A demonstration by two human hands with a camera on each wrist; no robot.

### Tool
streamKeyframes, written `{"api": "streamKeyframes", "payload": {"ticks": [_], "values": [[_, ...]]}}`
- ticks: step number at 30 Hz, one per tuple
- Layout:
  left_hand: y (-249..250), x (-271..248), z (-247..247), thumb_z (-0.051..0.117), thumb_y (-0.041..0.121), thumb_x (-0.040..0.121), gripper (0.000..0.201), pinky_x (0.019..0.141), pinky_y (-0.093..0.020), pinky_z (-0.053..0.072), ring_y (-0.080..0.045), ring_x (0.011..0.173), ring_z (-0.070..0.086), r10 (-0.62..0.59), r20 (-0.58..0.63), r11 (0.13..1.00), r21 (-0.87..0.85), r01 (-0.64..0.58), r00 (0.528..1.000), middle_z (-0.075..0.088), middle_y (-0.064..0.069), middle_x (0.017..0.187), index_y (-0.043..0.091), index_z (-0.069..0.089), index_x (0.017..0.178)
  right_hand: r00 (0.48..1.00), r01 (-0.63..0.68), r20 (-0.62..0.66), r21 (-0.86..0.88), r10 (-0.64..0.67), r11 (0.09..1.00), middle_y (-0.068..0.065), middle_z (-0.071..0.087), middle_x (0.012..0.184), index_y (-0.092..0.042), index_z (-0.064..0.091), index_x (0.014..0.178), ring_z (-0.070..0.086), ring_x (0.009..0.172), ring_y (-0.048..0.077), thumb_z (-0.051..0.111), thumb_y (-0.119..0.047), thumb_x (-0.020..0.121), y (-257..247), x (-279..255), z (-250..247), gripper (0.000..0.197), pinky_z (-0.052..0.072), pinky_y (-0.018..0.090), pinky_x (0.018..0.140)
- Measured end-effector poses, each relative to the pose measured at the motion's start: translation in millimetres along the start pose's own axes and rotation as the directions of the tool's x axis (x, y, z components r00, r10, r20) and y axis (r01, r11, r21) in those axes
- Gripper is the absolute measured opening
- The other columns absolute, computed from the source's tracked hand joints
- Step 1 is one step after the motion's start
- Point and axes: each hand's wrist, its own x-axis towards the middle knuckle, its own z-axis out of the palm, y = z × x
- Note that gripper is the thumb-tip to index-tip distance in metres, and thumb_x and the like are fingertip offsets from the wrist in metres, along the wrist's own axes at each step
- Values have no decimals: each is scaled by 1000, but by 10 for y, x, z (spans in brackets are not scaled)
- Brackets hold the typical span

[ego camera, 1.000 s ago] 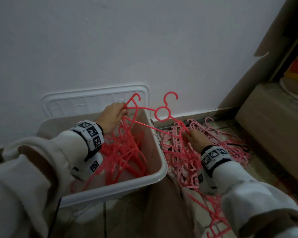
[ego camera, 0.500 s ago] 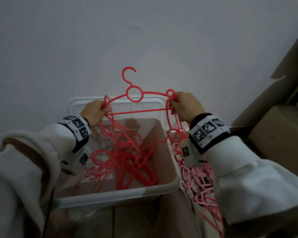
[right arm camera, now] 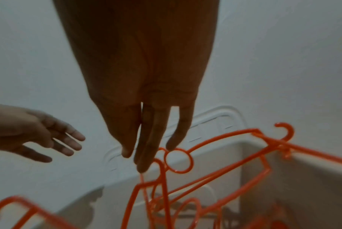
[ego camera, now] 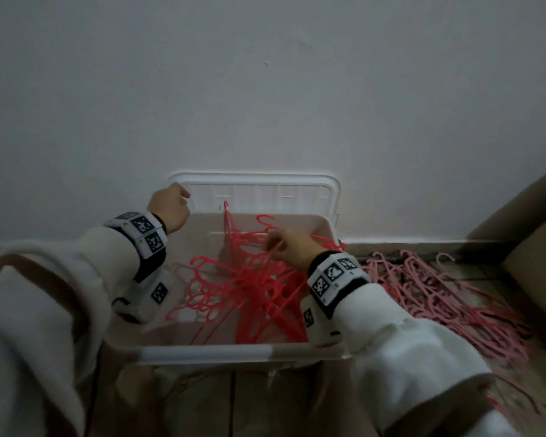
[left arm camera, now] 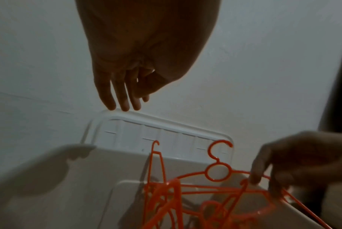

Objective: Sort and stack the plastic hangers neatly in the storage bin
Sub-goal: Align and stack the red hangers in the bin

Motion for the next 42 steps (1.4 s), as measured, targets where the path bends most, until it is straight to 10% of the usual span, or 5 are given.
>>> {"api": "streamKeyframes", "payload": {"ticks": [7,13,29,37,42], "values": [[829,-283,814,46,-12,76,35,87,-25,40,-27,103,59,476,85,878,-91,-469,875,64,-16,108,1,63,104,899,-189,-361,193,249,963,13,68,95,-4,65,96,63,81,26,55,2,81,880,-416,-529,19,42,23,70],[1245,-387,1761,53,4,78,35,90,-32,45,-28,106,58,534,426,811,-11,-586,731,62,-10,112,10,58,112,869,-467,-32,279,494,839,13,56,123,-4,44,129,53,117,27,64,-3,79,1624,-708,-251,54,43,35,98],[1141,-339,2385,65,2,79,17,72,-32,46,-15,68,49,415,302,905,-230,-357,858,51,6,67,9,60,93,948,-195,-159,392,275,899,6,64,80,-8,59,91,58,72,20,64,-1,81,1740,-712,112,13,49,32,73],[1098,-296,2464,53,19,92,25,97,-43,39,-32,110,51,605,326,765,15,-644,727,60,-11,116,11,57,115,989,-42,-96,523,108,851,-3,57,77,-22,57,68,54,68,6,67,5,77,1673,-897,-25,30,49,24,69],[1137,-245,2337,43,23,96,29,98,-45,40,-32,118,47,549,286,788,136,-601,785,55,-12,124,12,58,117,964,-149,-153,372,219,916,-10,57,75,-16,64,81,53,63,-2,67,-6,81,1749,-1092,-131,11,44,12,62]]}}
